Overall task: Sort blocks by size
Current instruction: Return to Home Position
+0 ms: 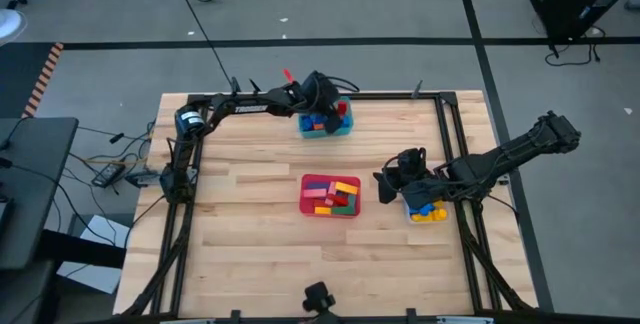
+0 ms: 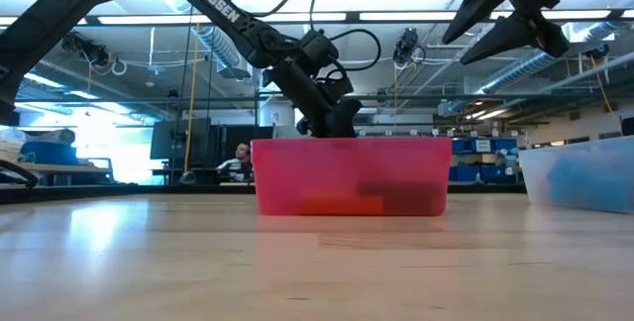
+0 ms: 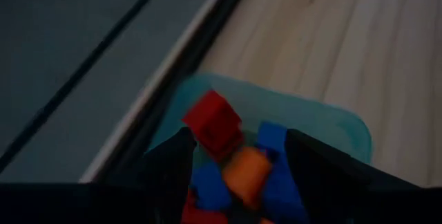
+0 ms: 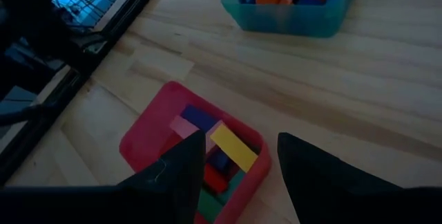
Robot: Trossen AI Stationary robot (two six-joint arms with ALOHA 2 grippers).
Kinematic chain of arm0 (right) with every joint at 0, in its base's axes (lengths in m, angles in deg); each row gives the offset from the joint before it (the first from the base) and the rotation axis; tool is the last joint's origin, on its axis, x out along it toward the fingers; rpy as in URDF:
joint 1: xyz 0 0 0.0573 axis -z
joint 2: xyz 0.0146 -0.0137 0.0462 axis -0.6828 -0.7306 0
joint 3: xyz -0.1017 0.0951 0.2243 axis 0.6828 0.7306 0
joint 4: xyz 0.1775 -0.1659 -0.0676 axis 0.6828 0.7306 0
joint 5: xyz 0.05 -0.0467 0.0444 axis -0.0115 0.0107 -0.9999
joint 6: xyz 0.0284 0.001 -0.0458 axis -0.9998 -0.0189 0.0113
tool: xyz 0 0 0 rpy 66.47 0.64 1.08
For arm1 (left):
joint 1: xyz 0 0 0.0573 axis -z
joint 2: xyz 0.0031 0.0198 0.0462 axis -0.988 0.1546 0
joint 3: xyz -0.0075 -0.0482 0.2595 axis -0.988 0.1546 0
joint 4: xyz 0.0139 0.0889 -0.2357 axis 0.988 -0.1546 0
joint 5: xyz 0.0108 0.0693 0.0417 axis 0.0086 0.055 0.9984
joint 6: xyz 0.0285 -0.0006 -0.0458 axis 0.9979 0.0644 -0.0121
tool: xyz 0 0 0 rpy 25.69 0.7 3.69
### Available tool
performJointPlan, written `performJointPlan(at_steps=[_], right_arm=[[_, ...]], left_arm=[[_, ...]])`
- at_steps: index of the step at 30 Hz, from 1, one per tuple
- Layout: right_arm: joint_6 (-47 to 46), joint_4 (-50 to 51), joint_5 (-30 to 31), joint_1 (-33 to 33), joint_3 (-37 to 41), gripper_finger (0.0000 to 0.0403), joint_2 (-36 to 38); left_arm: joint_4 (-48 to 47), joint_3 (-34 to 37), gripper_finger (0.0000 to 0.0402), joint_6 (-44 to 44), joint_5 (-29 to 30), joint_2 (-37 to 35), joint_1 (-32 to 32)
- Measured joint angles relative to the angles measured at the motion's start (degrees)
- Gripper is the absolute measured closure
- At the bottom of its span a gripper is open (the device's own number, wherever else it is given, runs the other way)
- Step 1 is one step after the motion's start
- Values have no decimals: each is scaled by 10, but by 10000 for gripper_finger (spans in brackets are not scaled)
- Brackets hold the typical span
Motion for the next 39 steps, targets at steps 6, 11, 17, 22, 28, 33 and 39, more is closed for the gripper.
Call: performJointPlan(at_steps=[6,11,17,22,28,33,39], right_arm=[[97,6,-13,6,0,208,1],[165,35,-77,10,0,207,4],[212,144,-98,10,0,207,4],[238,206,-50,-5,16,206,14],[251,153,-36,-33,101,207,92],[318,39,-62,-50,179,206,196],[446,-45,-107,-33,226,207,294]], left_arm=[[20,0,165,-6,20,-8,1],[-29,0,165,-45,16,-38,7],[-77,0,165,-30,15,-92,18],[-79,19,165,-14,-25,-136,45],[55,160,165,-83,2,-215,100],[174,316,165,-125,57,-317,162],[250,453,165,-166,118,-449,238]])
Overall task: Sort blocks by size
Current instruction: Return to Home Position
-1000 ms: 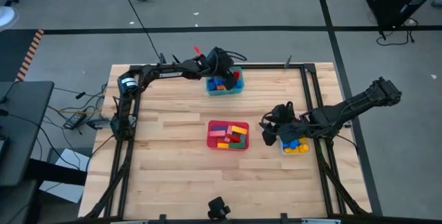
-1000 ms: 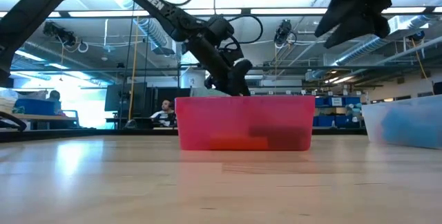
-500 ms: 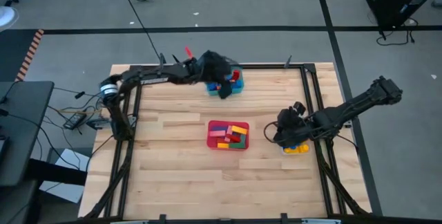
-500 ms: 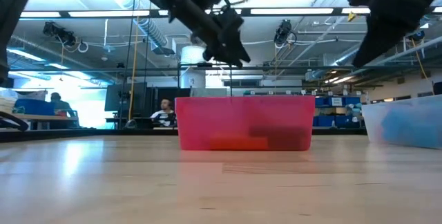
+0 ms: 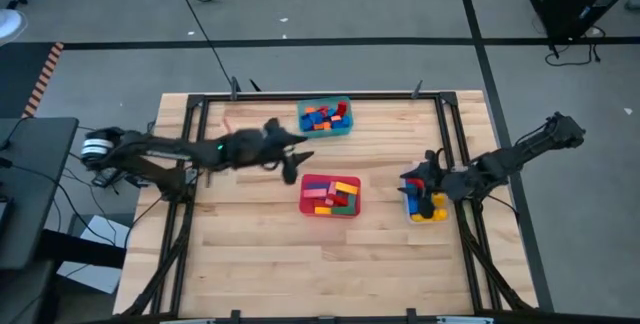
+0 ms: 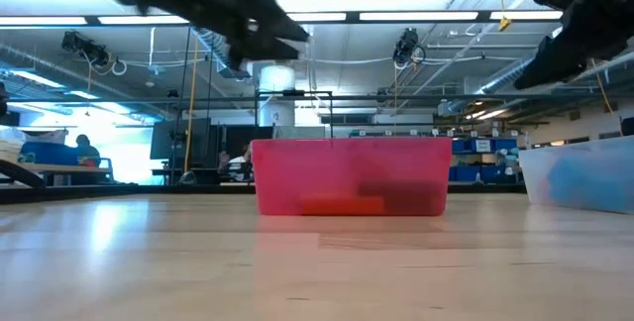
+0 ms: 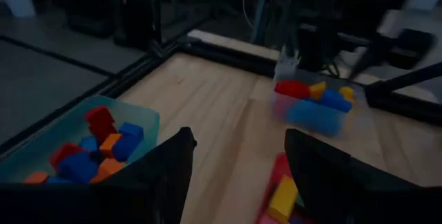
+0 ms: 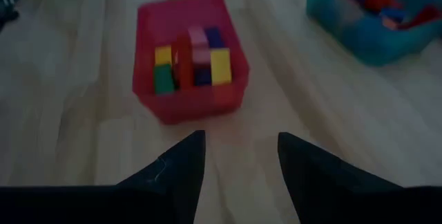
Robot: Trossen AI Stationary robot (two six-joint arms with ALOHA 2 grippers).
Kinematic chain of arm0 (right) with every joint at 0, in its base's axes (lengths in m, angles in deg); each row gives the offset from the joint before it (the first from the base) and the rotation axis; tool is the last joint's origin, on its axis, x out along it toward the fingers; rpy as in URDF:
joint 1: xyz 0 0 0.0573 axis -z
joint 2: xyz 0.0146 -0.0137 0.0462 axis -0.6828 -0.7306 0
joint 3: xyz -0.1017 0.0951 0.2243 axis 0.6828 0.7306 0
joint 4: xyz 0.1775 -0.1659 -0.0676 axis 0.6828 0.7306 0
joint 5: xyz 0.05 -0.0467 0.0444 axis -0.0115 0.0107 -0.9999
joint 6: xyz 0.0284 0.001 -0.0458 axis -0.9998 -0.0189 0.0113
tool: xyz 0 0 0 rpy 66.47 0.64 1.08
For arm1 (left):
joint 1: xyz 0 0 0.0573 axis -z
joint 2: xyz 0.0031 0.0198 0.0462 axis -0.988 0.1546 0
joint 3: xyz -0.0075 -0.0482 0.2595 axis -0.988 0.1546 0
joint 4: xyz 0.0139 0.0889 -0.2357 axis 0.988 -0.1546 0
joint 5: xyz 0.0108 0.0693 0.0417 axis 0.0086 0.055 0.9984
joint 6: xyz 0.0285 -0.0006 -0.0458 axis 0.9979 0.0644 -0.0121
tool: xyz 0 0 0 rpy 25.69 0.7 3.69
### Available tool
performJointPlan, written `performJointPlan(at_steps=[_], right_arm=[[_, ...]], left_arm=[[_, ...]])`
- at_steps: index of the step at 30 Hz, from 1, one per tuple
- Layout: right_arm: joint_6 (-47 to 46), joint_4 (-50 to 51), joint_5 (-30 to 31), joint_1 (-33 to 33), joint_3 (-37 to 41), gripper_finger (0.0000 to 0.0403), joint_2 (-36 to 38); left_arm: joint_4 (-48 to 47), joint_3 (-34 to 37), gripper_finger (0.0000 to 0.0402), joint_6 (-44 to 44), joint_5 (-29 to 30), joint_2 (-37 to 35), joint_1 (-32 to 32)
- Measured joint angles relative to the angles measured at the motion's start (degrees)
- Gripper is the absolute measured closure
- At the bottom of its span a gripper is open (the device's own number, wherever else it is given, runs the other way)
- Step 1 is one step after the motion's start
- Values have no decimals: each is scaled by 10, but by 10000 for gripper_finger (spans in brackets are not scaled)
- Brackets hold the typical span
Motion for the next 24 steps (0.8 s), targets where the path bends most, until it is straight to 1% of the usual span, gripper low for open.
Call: performJointPlan(at_steps=[2,6,8,10,13,18,24], right_arm=[[23,1,-3,12,2,206,19],[60,-7,-32,38,2,206,42],[74,-12,-58,52,2,207,48],[83,-13,-85,65,2,207,52],[84,-18,-104,80,2,208,52],[84,-54,-119,97,2,208,52],[88,-92,-120,114,2,208,52]], left_arm=[[24,41,165,-3,29,-37,29],[85,129,165,-14,39,-104,77],[143,178,165,-14,28,-131,97],[216,226,165,-14,2,-154,112],[296,290,165,-19,-15,-192,126],[299,359,165,-46,-11,-258,131],[289,405,165,-57,-9,-320,130]])
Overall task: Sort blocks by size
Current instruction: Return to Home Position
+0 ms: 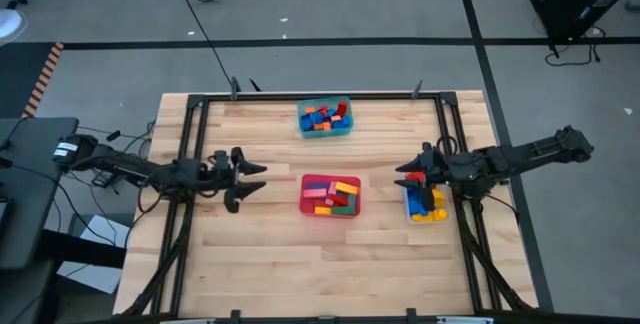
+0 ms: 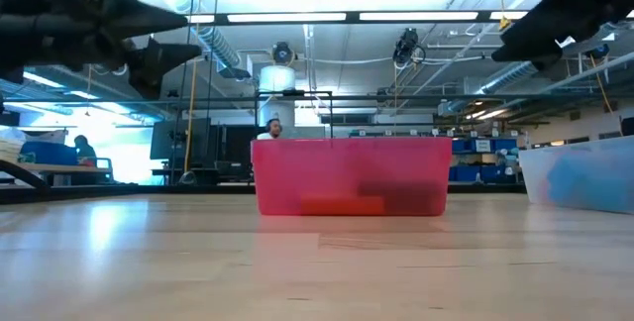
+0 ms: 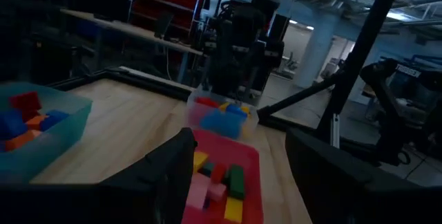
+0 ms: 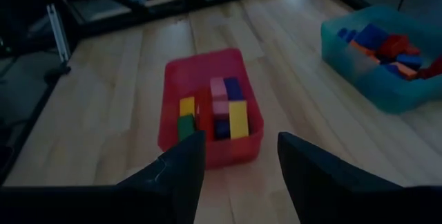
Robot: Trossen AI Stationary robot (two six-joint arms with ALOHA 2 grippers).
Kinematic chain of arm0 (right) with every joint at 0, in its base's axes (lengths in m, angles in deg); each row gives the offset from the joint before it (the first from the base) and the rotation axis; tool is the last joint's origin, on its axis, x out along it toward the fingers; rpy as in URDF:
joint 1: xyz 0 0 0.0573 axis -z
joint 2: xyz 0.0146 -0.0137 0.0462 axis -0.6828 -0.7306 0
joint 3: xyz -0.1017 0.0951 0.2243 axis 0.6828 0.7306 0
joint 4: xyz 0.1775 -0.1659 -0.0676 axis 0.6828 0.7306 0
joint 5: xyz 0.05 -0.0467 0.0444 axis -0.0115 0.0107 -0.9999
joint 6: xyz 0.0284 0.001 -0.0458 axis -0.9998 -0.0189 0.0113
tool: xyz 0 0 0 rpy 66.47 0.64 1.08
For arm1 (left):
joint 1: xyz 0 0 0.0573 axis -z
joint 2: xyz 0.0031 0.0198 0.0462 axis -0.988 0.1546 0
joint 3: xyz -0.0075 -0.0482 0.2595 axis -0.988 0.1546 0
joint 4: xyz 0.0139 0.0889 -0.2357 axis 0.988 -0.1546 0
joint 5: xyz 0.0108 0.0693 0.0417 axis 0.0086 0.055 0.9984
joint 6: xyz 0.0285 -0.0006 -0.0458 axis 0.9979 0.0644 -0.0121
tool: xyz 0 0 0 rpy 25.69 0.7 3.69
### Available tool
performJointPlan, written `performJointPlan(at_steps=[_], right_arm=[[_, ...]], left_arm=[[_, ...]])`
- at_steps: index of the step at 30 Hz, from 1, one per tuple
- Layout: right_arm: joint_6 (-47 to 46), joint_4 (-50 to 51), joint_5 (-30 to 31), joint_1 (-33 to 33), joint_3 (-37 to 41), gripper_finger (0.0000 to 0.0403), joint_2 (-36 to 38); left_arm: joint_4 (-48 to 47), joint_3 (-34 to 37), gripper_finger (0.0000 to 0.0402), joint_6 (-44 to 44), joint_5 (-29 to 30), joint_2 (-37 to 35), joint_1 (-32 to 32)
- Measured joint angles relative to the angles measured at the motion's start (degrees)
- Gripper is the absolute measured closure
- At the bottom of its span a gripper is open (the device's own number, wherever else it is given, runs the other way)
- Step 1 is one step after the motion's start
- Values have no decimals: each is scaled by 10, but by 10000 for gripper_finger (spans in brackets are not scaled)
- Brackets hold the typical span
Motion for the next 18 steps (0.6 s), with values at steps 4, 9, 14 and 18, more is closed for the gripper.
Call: performJointPlan(at_steps=[4,9,14,18], right_arm=[[0,-18,0,12,0,208,0],[0,-25,0,31,0,208,0],[-2,-39,-24,52,0,208,0],[-4,-55,-78,73,0,208,0]], left_arm=[[-49,13,165,-2,-4,-45,-2],[-174,13,165,-15,-40,-131,-2],[-271,13,165,-7,-41,-231,-2],[-357,13,165,3,-41,-315,-2]])
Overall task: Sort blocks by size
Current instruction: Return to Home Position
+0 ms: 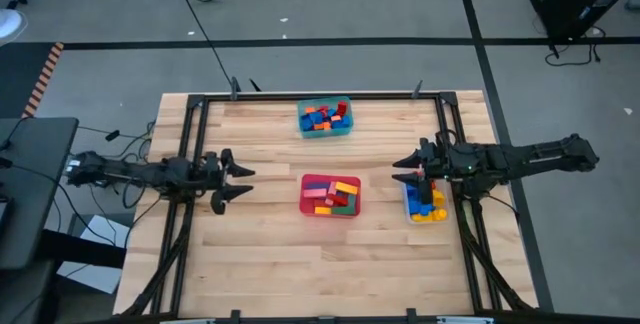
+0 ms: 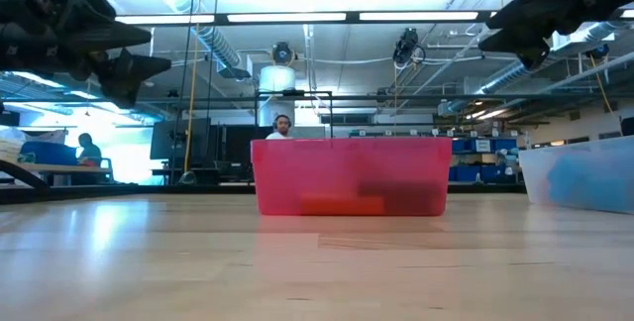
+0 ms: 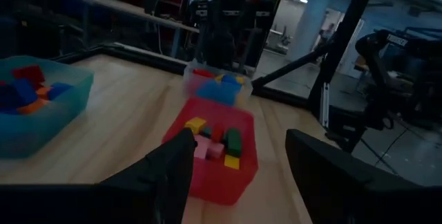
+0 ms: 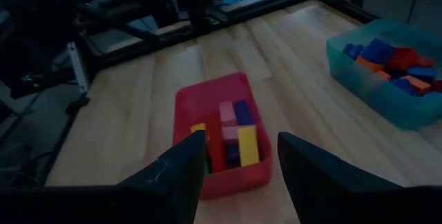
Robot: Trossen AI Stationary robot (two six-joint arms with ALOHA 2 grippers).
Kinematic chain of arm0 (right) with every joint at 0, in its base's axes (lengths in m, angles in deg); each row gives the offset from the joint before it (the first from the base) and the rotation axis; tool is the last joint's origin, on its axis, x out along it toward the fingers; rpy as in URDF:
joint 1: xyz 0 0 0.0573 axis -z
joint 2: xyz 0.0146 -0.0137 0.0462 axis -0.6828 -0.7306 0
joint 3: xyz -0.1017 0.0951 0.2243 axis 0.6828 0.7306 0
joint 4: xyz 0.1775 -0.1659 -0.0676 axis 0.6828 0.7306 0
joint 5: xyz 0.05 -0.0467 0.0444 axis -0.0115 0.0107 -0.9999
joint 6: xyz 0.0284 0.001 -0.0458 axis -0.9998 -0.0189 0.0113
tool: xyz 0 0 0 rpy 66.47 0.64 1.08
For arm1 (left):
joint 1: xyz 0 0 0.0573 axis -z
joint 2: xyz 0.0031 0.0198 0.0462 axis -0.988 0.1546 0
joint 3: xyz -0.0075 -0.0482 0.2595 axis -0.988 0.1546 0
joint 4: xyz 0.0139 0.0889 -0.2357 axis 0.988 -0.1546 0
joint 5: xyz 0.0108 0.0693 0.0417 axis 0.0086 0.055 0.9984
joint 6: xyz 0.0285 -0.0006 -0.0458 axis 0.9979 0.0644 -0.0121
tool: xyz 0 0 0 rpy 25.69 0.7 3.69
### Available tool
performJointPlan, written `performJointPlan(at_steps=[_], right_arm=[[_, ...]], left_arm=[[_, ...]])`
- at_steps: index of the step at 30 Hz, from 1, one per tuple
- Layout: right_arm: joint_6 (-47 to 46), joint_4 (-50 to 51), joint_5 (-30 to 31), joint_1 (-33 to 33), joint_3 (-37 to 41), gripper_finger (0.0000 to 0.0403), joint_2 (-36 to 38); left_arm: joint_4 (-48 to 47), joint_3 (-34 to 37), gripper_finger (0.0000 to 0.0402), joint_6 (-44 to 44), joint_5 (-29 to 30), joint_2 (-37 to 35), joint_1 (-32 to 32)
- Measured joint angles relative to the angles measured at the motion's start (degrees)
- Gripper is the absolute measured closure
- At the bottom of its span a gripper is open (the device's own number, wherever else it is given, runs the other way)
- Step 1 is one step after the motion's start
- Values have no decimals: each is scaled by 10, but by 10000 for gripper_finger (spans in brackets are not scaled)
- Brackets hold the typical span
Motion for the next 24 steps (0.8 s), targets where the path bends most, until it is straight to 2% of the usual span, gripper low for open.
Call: performJointPlan(at_steps=[3,5,9,14,24], right_arm=[[0,-4,-14,11,0,208,0],[0,-8,-15,16,0,208,0],[5,-16,-28,27,0,208,0],[9,-27,-58,42,0,208,-1],[30,-29,-69,56,0,208,-2]], left_arm=[[-74,0,165,2,13,-66,0],[-87,0,165,26,26,-101,-1],[-98,-15,165,61,48,-102,-14],[-118,-16,165,55,48,-102,-33],[-72,0,165,58,46,-102,-44]])
